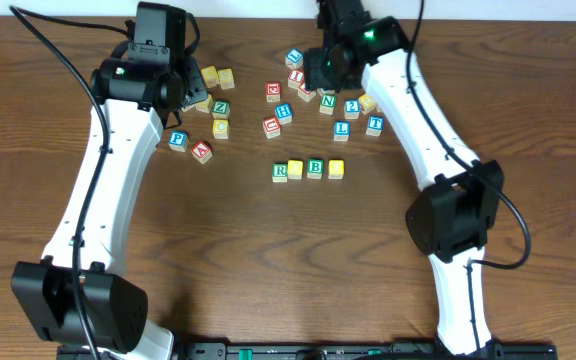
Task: Spell out ROBOT
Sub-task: 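Reach the right gripper to the blue T block and grasp it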
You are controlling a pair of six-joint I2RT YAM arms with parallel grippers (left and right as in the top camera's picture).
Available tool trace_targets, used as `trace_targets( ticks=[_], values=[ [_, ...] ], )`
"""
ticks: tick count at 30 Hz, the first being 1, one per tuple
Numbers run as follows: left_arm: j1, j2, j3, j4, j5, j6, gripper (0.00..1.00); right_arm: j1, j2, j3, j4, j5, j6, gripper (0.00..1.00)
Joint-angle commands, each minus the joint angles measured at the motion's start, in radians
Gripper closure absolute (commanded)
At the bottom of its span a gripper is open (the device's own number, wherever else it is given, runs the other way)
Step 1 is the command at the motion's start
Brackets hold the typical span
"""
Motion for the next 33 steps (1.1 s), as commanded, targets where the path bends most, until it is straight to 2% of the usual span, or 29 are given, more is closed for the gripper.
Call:
trace_targets(
  ticks=[1,4,14,17,22,26,33],
  values=[
    [0.006,0.010,-0.004,-0.010,-0.020,-0.005,0.50,0.002,-0.004,0.026,-0.008,0.010,-0.013,0.39],
    [0.006,0.010,-0.004,-0.010,-0.020,-0.005,0.50,-0.023,-0.004,0.026,-0.055,0.035,0.009,0.36],
    [0.004,0.062,-0.004,-0.010,-0.011,-0.009,0.50,-0.161,-0.004,0.019,-0.285,0.052,0.062,0.36],
    [0.003,0.077,-0.005,-0.010,-0.011,-0.009,0.50,-0.181,0.002,-0.028,-0.300,0.058,0.070,0.36],
    [0.003,0.080,-0.005,-0.010,-0.012,-0.009,0.50,-0.195,0.005,-0.154,-0.222,0.061,0.108,0.37],
    [0.003,0.080,-0.004,-0.010,-0.012,-0.009,0.50,-0.195,0.005,-0.270,-0.100,0.061,0.107,0.42],
    [0.003,0.080,-0.005,-0.010,-0.012,-0.008,0.50,-0.201,0.006,-0.376,0.063,0.061,0.106,0.48]
  ],
)
